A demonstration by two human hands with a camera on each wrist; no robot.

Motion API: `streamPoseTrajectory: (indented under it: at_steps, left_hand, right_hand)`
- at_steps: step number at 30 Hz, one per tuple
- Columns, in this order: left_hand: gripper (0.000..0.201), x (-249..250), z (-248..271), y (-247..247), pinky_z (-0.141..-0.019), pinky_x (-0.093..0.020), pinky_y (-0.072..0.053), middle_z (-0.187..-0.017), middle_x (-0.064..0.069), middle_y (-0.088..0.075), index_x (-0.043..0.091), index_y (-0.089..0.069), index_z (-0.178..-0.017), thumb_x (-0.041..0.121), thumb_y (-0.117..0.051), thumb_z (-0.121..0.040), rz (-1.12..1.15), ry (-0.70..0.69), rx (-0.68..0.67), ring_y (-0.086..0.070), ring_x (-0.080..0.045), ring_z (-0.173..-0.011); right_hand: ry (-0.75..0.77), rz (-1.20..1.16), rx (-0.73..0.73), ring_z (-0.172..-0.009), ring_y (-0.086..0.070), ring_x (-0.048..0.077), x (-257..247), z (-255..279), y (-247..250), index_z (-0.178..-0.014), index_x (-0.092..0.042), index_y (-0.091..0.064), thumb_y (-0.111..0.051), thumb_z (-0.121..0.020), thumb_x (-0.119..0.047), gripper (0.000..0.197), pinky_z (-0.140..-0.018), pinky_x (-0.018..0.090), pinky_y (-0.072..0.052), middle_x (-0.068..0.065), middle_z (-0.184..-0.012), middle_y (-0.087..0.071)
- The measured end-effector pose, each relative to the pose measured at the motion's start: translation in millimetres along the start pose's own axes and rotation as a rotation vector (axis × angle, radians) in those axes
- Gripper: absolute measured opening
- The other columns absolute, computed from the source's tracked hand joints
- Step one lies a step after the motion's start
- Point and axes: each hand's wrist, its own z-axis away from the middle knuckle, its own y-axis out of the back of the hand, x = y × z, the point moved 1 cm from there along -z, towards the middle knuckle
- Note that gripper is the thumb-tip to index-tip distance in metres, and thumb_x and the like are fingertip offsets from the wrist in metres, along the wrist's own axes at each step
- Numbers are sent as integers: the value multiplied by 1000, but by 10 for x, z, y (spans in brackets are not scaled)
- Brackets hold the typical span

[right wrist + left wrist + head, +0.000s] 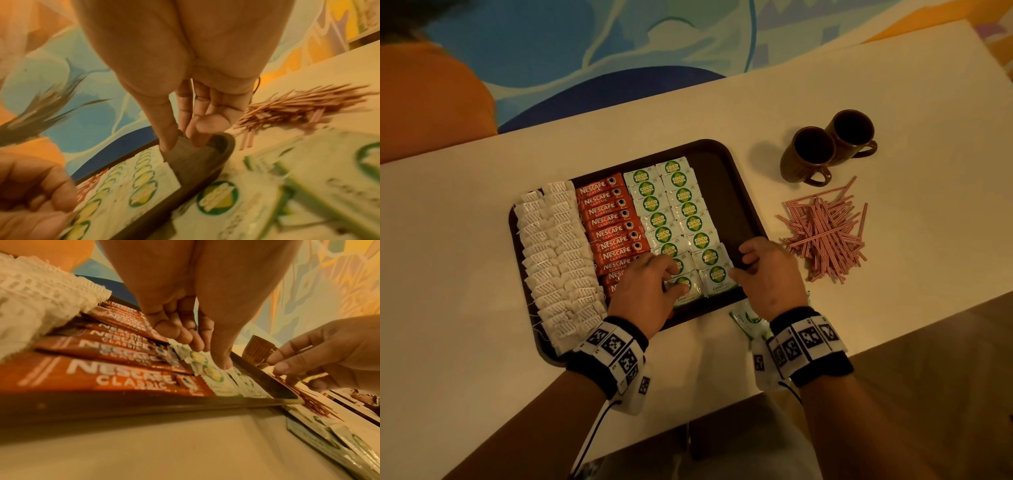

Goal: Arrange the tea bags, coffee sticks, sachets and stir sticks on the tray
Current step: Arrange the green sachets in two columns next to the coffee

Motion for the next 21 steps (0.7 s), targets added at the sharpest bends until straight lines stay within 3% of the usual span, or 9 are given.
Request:
streamPoseTrajectory:
  at_steps: [5, 10, 15, 18, 21]
  left_hand:
    - [25, 69, 23, 33, -77, -27, -50, -95, 7, -58, 19, -68, -96, 25, -86, -79, 1, -49, -7, -57, -10, -87]
    - [22, 290, 51, -84, -79, -29, -52, -95, 11, -56, 25, -66, -96, 28, -83, -82, -17, -152, -106, -56, -9, -91]
    - [22, 553, 120, -256, -82, -34, -52, -100, 9, -56, 27, -66, -102, 37, -78, -86, -115, -287, -236, -53, -13, -100]
    - [18, 692, 180, -393, -87, -37, -52, -103, 4, -57, 25, -68, -105, 32, -74, -90, -184, -410, -306, -52, -16, -104]
    - [17, 787, 229, -543, -90, -39, -50, -106, 2, -57, 24, -70, -109, 29, -69, -93, -278, -494, -369, -51, -19, -106]
  right_hand:
    - [-68, -51, 118, -85, -66, 12, 276, 150, 313, -113, -21, -69, -82, -85, -14, 32, -71, 20, -49, -4, -100, -68]
    - [-173, -60, 175, -81, -68, 18, 592, 368, 431, -105, -20, -70, -79, -86, -12, 22, -76, 36, -59, -3, -93, -69]
    - [-247, -43, 166, -86, -66, 18, 781, 627, 352, -104, -21, -71, -76, -88, -18, 17, -79, 32, -55, -3, -96, -70]
    - [-284, -12, 150, -84, -64, 17, 815, 823, 238, -94, -25, -68, -77, -88, -25, 10, -73, 31, -52, -5, -90, -68]
    - [-291, 14, 132, -76, -60, 15, 827, 1000, 82, -90, -25, -63, -78, -88, -36, 18, -66, 32, -49, -6, -84, -64]
